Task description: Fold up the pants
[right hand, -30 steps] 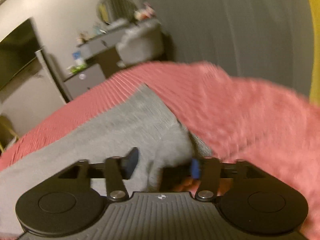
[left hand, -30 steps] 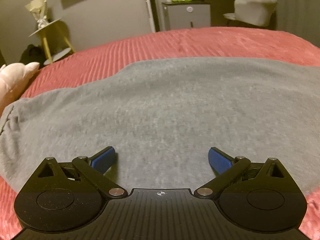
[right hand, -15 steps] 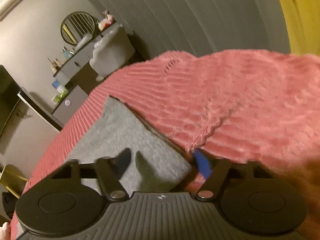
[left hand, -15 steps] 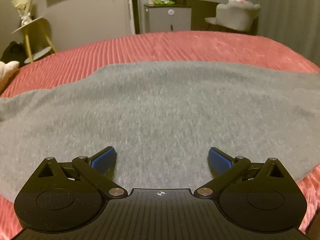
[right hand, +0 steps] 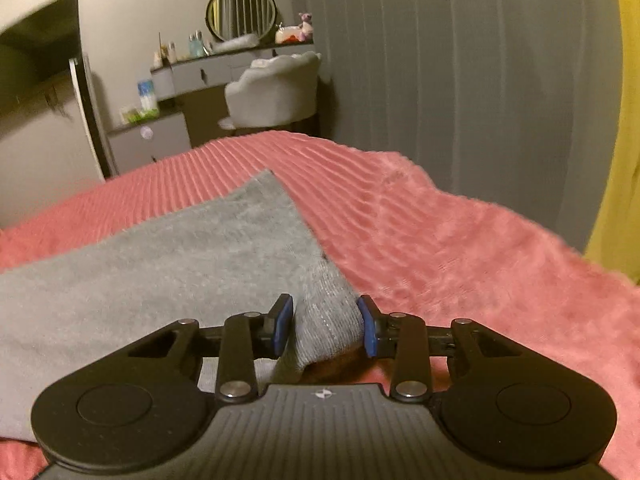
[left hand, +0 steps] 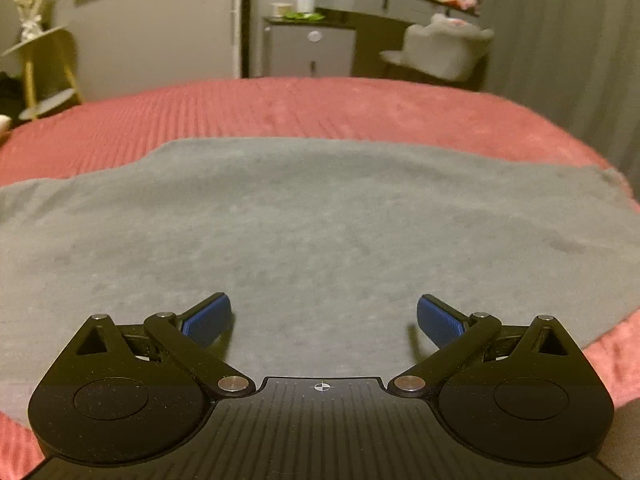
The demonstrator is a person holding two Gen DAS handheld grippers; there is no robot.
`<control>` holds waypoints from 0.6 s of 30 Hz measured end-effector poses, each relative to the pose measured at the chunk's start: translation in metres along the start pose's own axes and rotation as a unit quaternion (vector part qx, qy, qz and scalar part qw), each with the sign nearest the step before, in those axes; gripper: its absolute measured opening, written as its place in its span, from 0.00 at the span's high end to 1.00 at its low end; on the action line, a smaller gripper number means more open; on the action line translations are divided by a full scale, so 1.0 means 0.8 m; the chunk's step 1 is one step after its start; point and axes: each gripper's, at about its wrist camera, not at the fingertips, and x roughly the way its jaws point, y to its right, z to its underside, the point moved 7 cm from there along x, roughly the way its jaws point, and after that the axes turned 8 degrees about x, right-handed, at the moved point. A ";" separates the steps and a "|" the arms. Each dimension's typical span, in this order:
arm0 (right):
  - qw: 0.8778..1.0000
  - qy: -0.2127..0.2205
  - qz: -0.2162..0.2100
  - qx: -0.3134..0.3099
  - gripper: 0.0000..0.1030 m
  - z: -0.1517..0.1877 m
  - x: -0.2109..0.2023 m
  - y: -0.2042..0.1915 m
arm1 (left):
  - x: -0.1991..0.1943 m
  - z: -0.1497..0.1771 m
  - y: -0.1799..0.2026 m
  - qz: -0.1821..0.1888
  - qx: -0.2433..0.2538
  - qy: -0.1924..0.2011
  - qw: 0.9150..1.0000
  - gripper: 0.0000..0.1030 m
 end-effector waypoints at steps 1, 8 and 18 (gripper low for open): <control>1.000 0.000 0.015 -0.012 0.62 -0.001 -0.001 -0.002 | 0.003 0.001 0.001 -0.002 0.002 -0.004 1.000 0.00; 0.998 -0.053 -0.005 0.035 0.43 0.008 0.027 0.002 | 0.018 0.009 -0.003 -0.022 0.011 -0.027 0.999 0.00; 0.984 -0.061 -0.044 0.161 0.75 -0.002 0.030 0.021 | 0.012 0.006 -0.010 -0.018 -0.016 -0.023 0.999 0.00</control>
